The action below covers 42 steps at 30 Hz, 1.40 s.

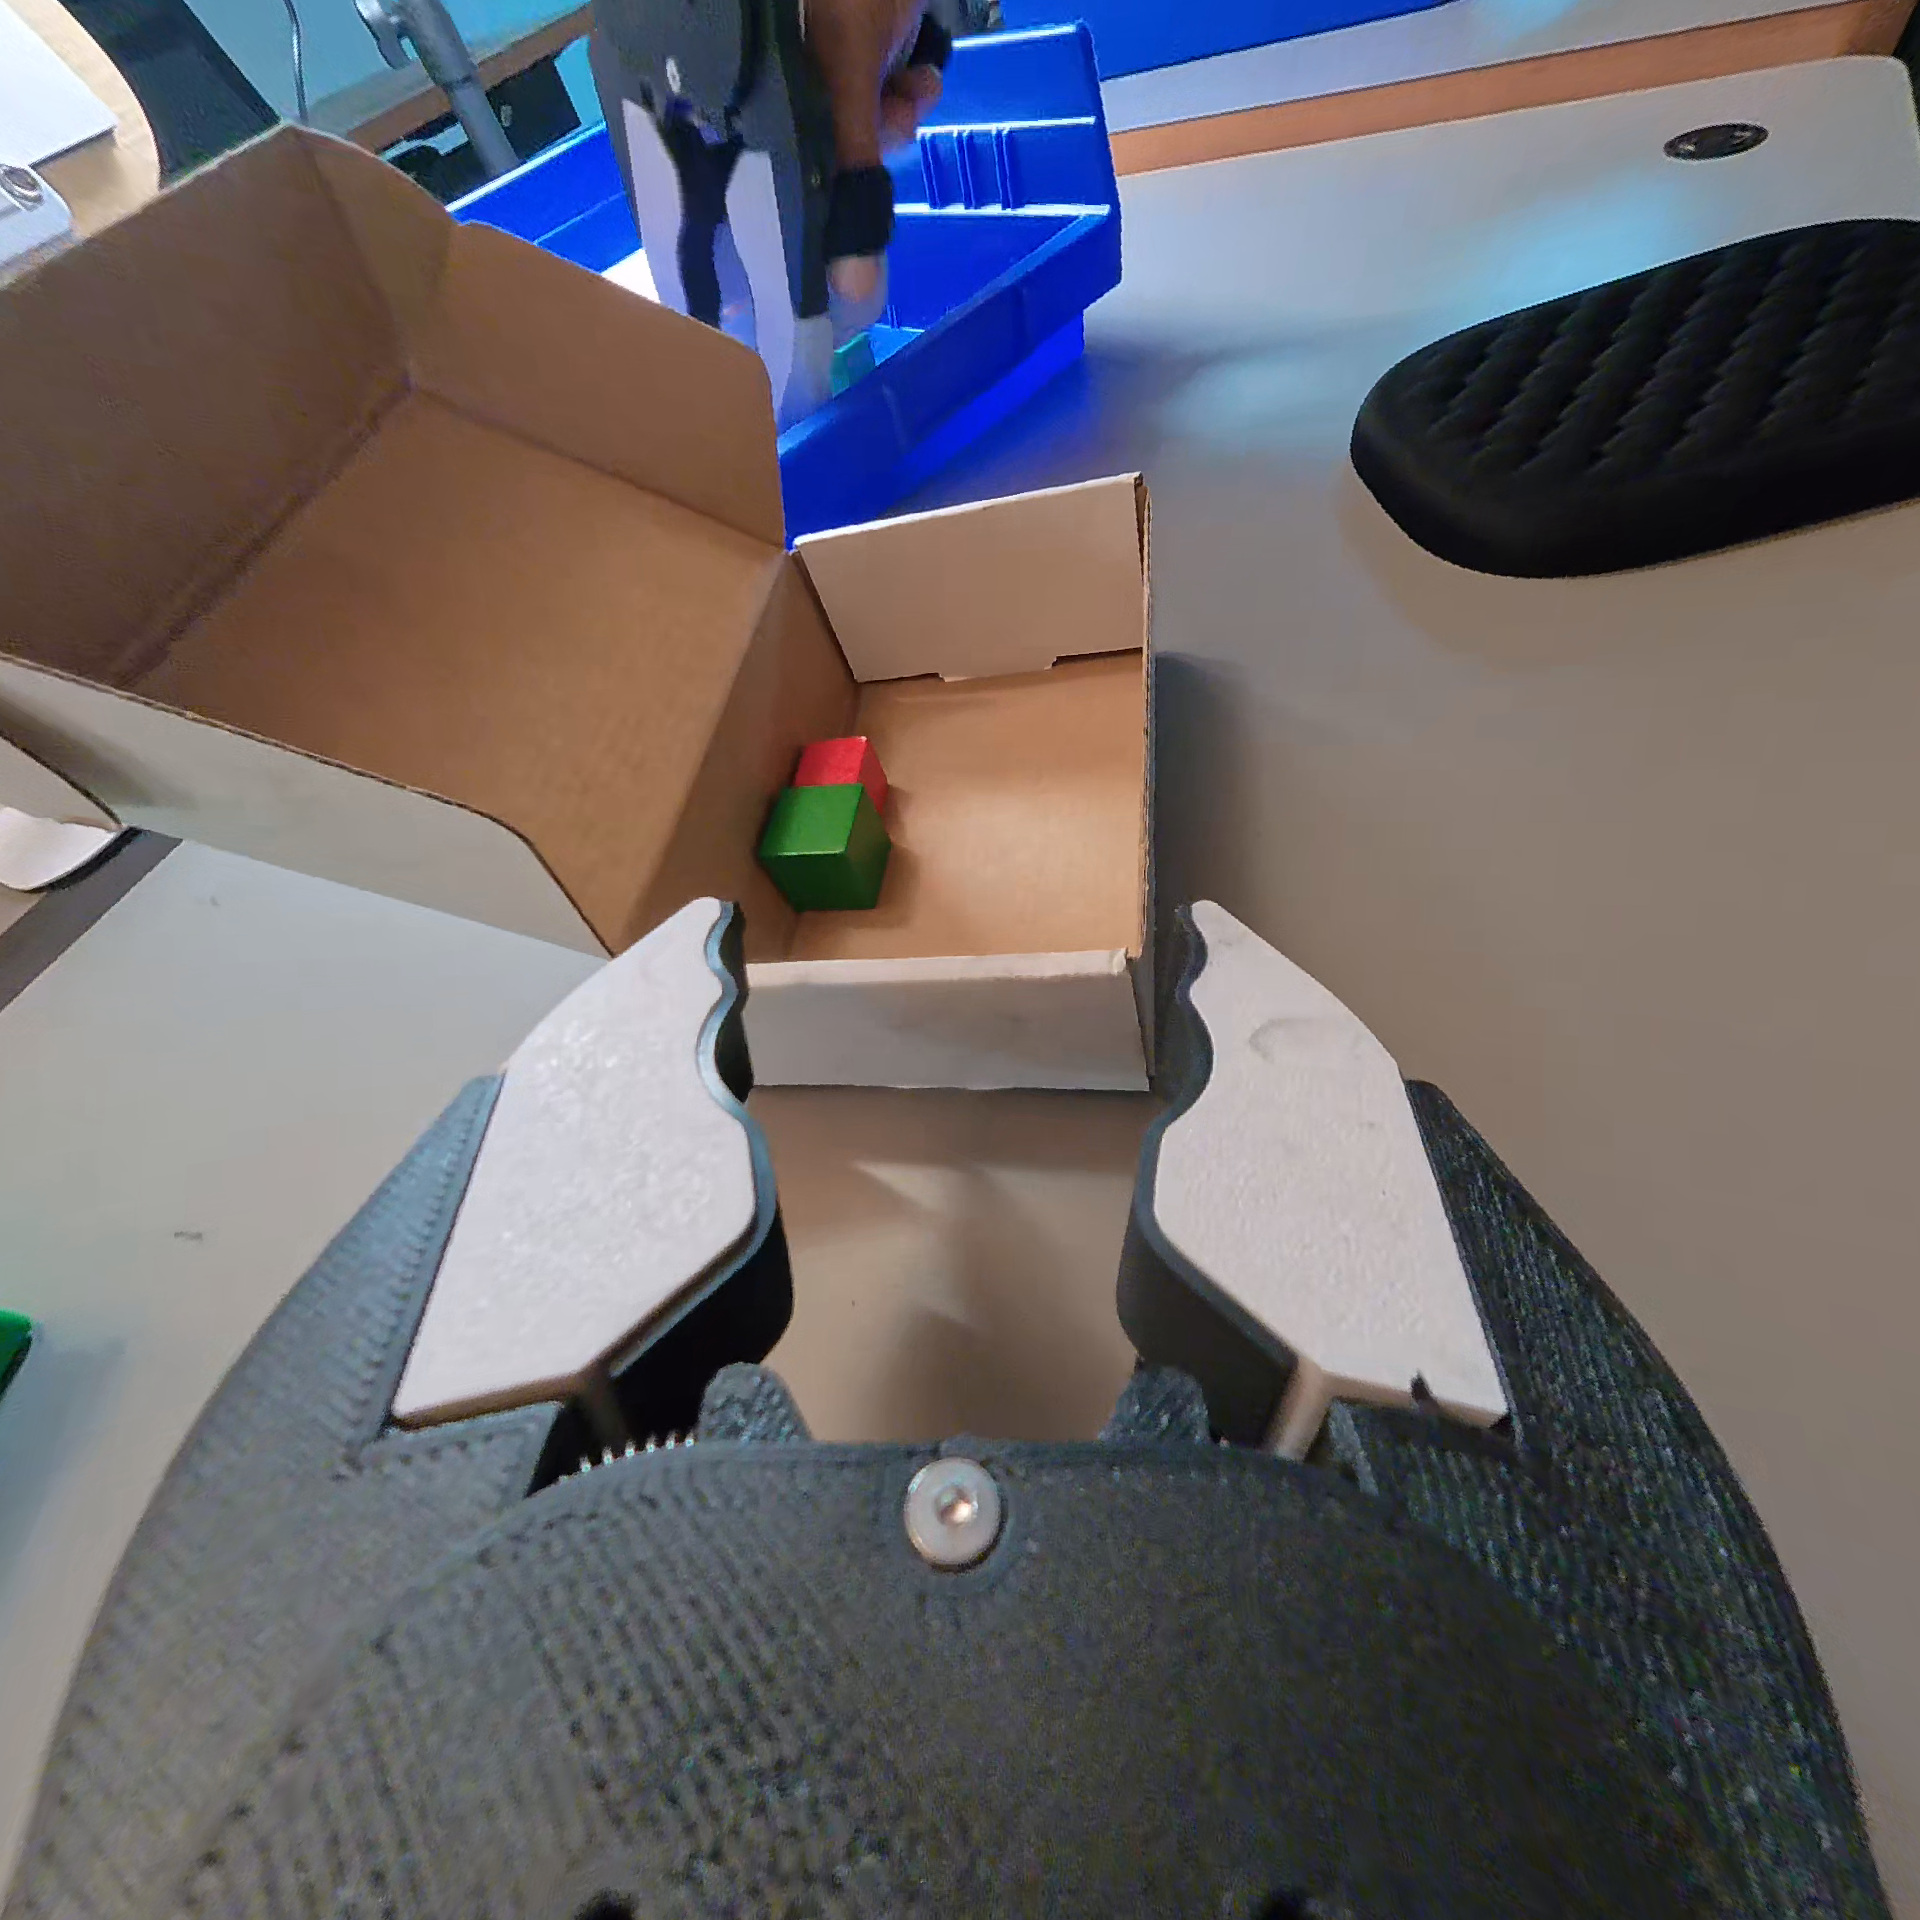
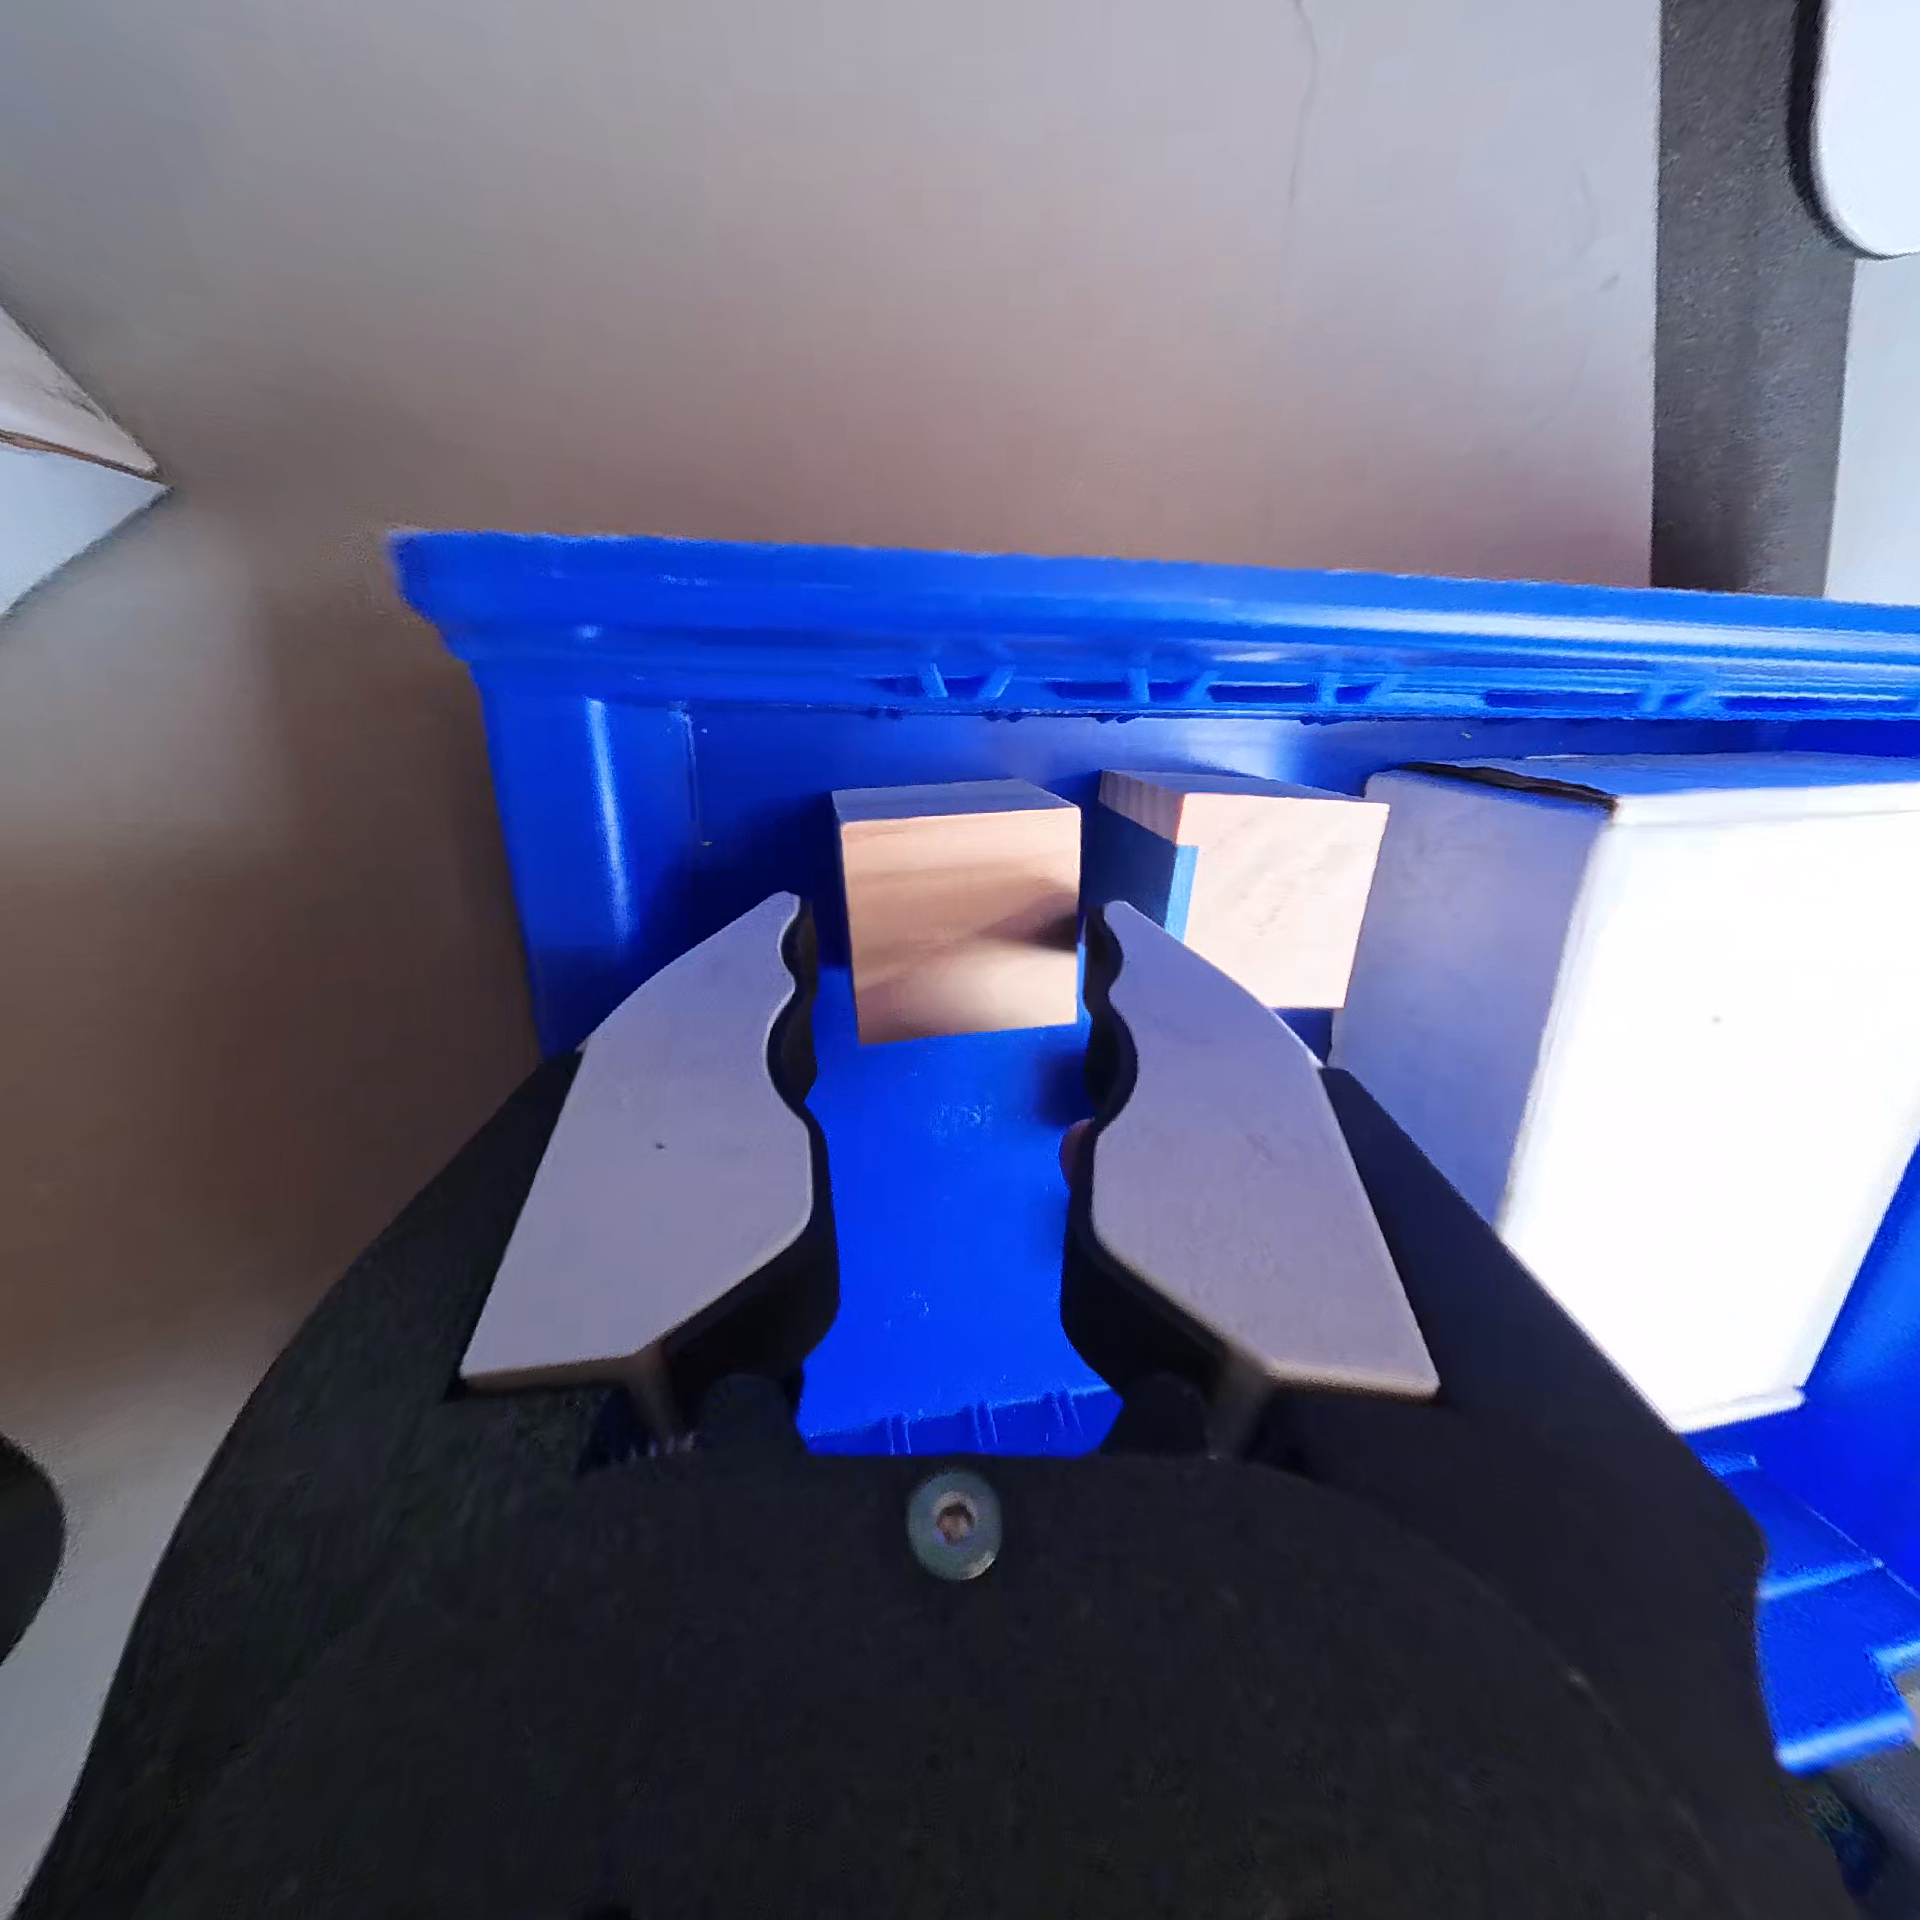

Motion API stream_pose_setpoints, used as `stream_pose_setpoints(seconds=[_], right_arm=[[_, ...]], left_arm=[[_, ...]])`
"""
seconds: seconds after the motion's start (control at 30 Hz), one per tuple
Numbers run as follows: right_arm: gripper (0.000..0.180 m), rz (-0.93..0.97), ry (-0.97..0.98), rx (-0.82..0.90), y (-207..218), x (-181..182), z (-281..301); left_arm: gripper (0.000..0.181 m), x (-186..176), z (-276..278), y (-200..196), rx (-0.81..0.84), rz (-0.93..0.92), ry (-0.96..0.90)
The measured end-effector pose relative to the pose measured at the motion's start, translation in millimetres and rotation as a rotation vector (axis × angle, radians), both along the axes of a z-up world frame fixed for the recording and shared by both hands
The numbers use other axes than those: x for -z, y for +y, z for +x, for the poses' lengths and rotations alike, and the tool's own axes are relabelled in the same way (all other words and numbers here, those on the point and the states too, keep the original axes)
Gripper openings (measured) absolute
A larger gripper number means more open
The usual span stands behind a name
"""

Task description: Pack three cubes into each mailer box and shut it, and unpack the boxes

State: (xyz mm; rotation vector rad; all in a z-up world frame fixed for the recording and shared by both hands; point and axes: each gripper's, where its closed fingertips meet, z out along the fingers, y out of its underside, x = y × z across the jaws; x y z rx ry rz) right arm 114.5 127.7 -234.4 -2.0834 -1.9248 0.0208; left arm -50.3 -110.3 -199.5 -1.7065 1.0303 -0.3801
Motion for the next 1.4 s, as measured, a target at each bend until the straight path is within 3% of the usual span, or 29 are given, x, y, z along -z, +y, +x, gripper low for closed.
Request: stream_pose_setpoints(seconds=[0.13,0.23,0.3,0.47,0.67,0.87,1.07,1.3,1.4], right_arm=[[0.047,0.007,0.193,-0.042,-28,-57,-28],[0.043,-0.016,0.296,-0.189,-82,-99,-57],[0.043,-0.033,0.287,-0.304,-122,-105,-77],[0.039,0.002,0.172,-0.5,-183,-60,-125],[0.038,0.173,0.045,-0.531,-177,0,-148],[0.025,0.301,0.054,-0.53,-167,6,-151],[0.023,0.141,0.043,-0.57,-188,3,-143],[0.042,0.034,0.005,-0.574,-188,5,-142],[0.03,-0.003,-0.009,-0.571,-188,15,-142]], left_arm=[[0.076,0,-1,0,-0.001,-0.002,-0.003],[0.073,0,1,-1,0.013,-0.011,-0.011],[0.073,2,3,-3,0.025,-0.019,-0.005],[0.069,10,4,-7,0.042,-0.031,0.032],[0.064,14,3,-6,0.034,-0.031,0.039],[0.063,14,4,-6,0.035,-0.025,0.04],[0.064,14,4,-5,0.032,-0.024,0.04],[0.064,14,4,-5,0.032,-0.022,0.045],[0.065,14,4,-6,0.034,-0.024,0.044]])
